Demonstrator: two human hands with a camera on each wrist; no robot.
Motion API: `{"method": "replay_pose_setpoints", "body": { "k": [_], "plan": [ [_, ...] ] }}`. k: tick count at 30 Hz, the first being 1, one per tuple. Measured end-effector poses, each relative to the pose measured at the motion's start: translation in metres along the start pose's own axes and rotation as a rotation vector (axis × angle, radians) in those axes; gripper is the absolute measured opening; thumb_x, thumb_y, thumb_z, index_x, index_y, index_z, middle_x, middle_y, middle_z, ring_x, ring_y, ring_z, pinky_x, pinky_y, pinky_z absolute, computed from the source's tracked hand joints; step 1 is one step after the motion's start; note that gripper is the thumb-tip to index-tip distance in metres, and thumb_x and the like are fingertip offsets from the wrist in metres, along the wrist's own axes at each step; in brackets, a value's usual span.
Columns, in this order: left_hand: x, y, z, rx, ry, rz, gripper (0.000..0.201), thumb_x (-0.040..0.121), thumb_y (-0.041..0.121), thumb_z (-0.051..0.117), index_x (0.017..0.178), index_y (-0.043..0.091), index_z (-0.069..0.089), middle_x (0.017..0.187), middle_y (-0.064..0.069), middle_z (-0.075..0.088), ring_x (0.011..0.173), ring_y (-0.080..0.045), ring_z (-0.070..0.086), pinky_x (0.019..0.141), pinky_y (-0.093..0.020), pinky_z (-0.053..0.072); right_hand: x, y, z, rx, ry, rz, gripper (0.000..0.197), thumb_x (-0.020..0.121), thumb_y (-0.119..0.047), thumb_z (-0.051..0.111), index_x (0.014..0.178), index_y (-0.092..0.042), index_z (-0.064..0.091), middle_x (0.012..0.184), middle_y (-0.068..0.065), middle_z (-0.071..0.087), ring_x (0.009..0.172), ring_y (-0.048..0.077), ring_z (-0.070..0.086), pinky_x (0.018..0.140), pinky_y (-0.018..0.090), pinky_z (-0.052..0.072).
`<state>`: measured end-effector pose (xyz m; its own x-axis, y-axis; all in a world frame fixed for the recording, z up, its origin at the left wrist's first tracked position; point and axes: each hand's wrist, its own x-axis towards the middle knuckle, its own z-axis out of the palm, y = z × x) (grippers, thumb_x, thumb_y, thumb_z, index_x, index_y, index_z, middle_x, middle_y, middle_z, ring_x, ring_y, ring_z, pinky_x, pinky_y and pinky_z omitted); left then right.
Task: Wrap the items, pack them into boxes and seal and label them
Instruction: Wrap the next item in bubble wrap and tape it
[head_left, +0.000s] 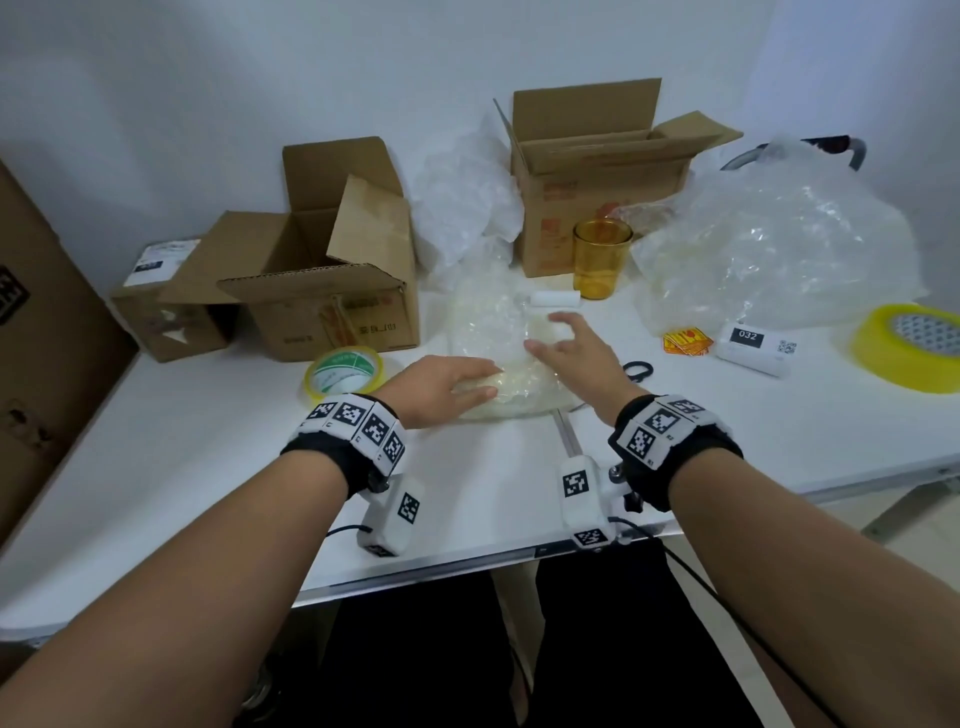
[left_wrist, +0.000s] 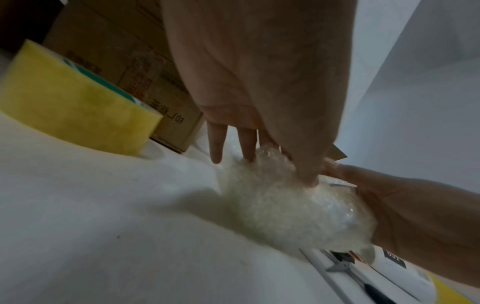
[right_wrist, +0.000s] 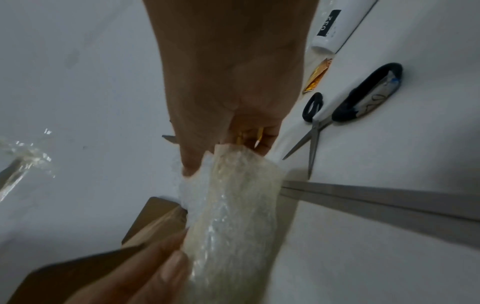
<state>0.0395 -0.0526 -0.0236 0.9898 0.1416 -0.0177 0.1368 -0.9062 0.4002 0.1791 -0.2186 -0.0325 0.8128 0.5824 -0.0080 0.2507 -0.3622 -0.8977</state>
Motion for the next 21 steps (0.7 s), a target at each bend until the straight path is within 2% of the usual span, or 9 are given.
{"method": "replay_pose_setpoints", "body": {
  "k": [3,5,8,12,15,17,18,19,21],
  "plan": [
    [0.006,0.001,-0.004,-0.047,-0.055,-0.007,0.042,0.099,0.041,0.051,0.139,0.026,0.054,0.142,0.007,0.054,0.131,-0.010,0.046,0.107,-0.019,0.030,0.020,-0.003,-0.010,0.072,0.111,0.095,0.073,0.089,-0.047,0.064,0.146,-0.021,0.027,0.134,0.010,0.050,0.120,0.026,0.051,0.096,0.033,0.043],
    [0.011,0.001,-0.006,-0.087,-0.093,-0.009,0.040,0.100,0.038,0.051,0.138,0.026,0.056,0.141,0.006,0.054,0.130,-0.010,0.048,0.108,-0.019,0.032,0.037,-0.002,-0.013,-0.008,0.021,0.281,0.087,0.086,-0.055,0.063,0.150,-0.015,0.018,0.147,0.014,0.039,0.130,0.032,0.044,0.104,0.039,0.040],
    [0.015,-0.003,-0.011,-0.152,-0.143,-0.041,0.038,0.099,0.037,0.055,0.135,0.029,0.059,0.138,0.009,0.056,0.127,-0.007,0.050,0.105,-0.015,0.033,0.055,-0.007,-0.016,-0.130,-0.124,0.420,0.102,0.078,-0.073,0.057,0.147,-0.006,0.026,0.140,0.013,0.047,0.122,0.030,0.051,0.104,0.045,0.043],
    [0.020,-0.009,-0.016,-0.179,-0.146,-0.080,0.033,0.095,0.037,0.062,0.128,0.034,0.065,0.135,0.012,0.058,0.120,-0.002,0.052,0.103,-0.013,0.034,0.075,-0.014,-0.010,0.070,-0.147,0.415,0.098,0.073,-0.062,0.072,0.143,-0.005,0.035,0.130,0.012,0.053,0.116,0.027,0.055,0.100,0.035,0.045],
    [0.026,-0.008,-0.016,-0.143,-0.155,-0.066,0.032,0.093,0.035,0.064,0.125,0.034,0.067,0.132,0.009,0.060,0.118,-0.002,0.051,0.107,-0.018,0.033,0.085,-0.013,-0.003,0.246,-0.146,0.465,0.110,0.056,-0.061,0.084,0.142,-0.008,0.041,0.141,0.012,0.050,0.126,0.029,0.050,0.107,0.039,0.041],
    [0.027,-0.006,-0.018,-0.129,-0.173,-0.062,0.031,0.093,0.034,0.064,0.124,0.031,0.067,0.132,0.010,0.061,0.116,-0.001,0.051,0.104,-0.014,0.032,0.086,-0.017,-0.002,0.295,-0.137,0.482,0.098,0.068,-0.055,0.081,0.144,-0.008,0.040,0.146,0.013,0.044,0.134,0.028,0.043,0.112,0.039,0.034],
    [0.028,-0.006,-0.019,-0.122,-0.181,-0.058,0.031,0.094,0.033,0.063,0.125,0.030,0.067,0.132,0.010,0.060,0.117,-0.001,0.051,0.101,-0.011,0.031,0.087,-0.020,-0.002,0.308,-0.139,0.490,0.088,0.075,-0.050,0.077,0.143,-0.008,0.040,0.141,0.010,0.049,0.130,0.024,0.046,0.110,0.036,0.036],
    [0.028,-0.006,-0.020,-0.112,-0.185,-0.055,0.032,0.094,0.033,0.063,0.125,0.030,0.067,0.133,0.010,0.060,0.118,-0.002,0.051,0.098,-0.008,0.030,0.091,-0.021,-0.003,0.311,-0.145,0.491,0.076,0.079,-0.047,0.075,0.138,-0.009,0.045,0.124,0.005,0.057,0.112,0.017,0.055,0.098,0.031,0.042],
    [0.030,-0.007,-0.019,-0.095,-0.186,-0.047,0.031,0.094,0.033,0.063,0.125,0.029,0.067,0.132,0.009,0.061,0.120,-0.003,0.052,0.094,-0.006,0.028,0.098,-0.024,-0.004,0.258,-0.169,0.484,0.040,0.083,-0.041,0.074,0.108,-0.014,0.058,0.083,-0.004,0.053,0.070,0.007,0.048,0.069,0.021,0.038]
  ]
}}
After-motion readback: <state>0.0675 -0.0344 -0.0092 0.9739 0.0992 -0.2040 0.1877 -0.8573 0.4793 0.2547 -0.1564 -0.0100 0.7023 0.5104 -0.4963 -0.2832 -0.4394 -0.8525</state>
